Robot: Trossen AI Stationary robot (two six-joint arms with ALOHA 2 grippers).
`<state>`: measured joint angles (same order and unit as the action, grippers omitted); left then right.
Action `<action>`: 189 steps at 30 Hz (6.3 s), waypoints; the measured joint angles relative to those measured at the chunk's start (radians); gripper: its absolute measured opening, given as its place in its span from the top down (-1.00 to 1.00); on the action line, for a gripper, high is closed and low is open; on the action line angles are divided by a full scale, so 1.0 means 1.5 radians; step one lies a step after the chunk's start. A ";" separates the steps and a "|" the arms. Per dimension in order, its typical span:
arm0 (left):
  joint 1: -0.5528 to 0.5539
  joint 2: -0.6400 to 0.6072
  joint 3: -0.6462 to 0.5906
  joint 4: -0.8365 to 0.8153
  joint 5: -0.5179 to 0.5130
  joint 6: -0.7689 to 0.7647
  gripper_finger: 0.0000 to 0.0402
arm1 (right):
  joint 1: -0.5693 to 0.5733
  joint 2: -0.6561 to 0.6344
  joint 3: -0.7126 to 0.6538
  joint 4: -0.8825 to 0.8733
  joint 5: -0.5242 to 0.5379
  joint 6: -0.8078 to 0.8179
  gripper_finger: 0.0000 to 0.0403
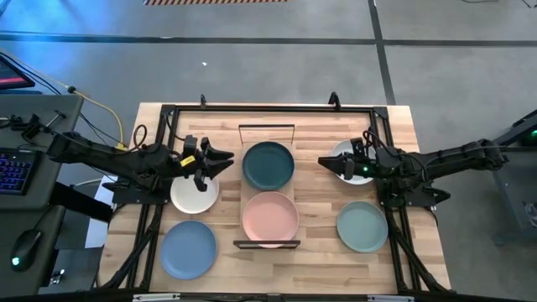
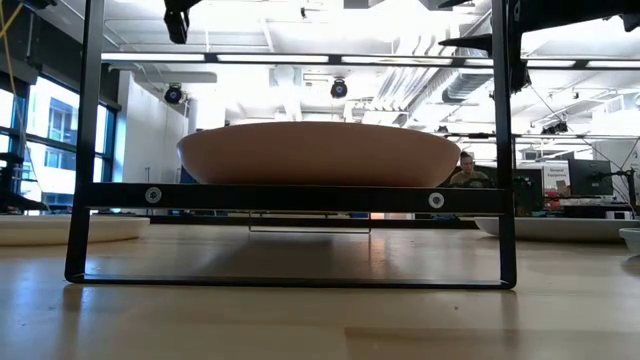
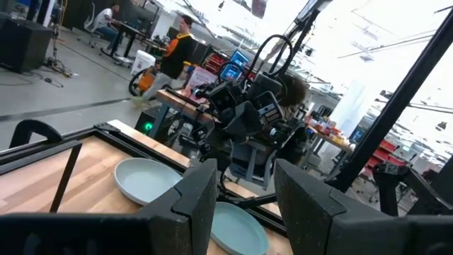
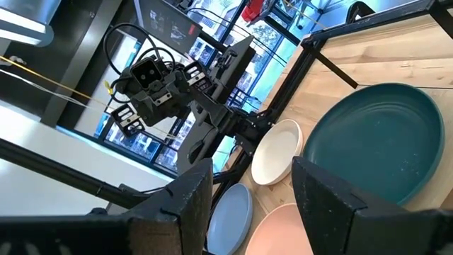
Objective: Place and stack plates onto a shelf
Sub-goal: Stack the white plate on top of the pink plate on the shelf
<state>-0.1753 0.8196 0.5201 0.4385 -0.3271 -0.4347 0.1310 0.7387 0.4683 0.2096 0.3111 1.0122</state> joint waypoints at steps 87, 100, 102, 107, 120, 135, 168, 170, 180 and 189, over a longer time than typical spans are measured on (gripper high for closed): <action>-0.089 0.442 0.153 -0.787 0.108 -0.512 0.35 | 0.000 0.002 0.001 -0.003 0.022 0.005 0.13; -0.095 0.415 0.153 -0.753 0.105 -0.574 0.35 | 0.000 0.002 0.001 -0.005 0.022 0.005 0.13; -0.099 0.419 0.153 -0.747 0.105 -0.582 0.35 | 0.000 0.002 0.001 -0.005 0.022 0.005 0.13; -0.098 0.430 0.153 -0.753 0.092 -0.593 0.35 | 0.000 0.002 0.001 -0.007 0.022 0.005 0.13; -0.098 0.489 0.153 -0.720 0.098 -0.581 0.46 | 0.000 0.002 0.001 -0.007 0.022 0.002 0.13; -0.087 0.464 0.212 -0.831 0.102 -0.461 0.98 | 0.000 0.002 0.001 -0.022 0.022 0.002 0.13; -0.179 0.626 0.743 -1.021 0.049 0.461 1.00 | 0.000 0.002 0.000 -0.063 -0.002 -0.005 0.13; -0.178 0.649 0.744 -1.023 0.047 0.509 1.00 | 0.000 0.002 0.000 -0.067 -0.004 -0.004 0.13; -0.176 0.678 0.744 -1.021 0.065 0.635 1.00 | 0.000 0.002 0.000 -0.075 -0.009 0.001 0.13; -0.156 0.678 0.744 -1.021 0.132 0.690 1.00 | 0.000 0.002 0.000 -0.078 -0.008 0.001 0.13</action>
<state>-0.4093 1.8370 1.6363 -1.0924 -0.1297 0.6006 0.1307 0.7414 0.4686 0.0932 0.2985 1.0137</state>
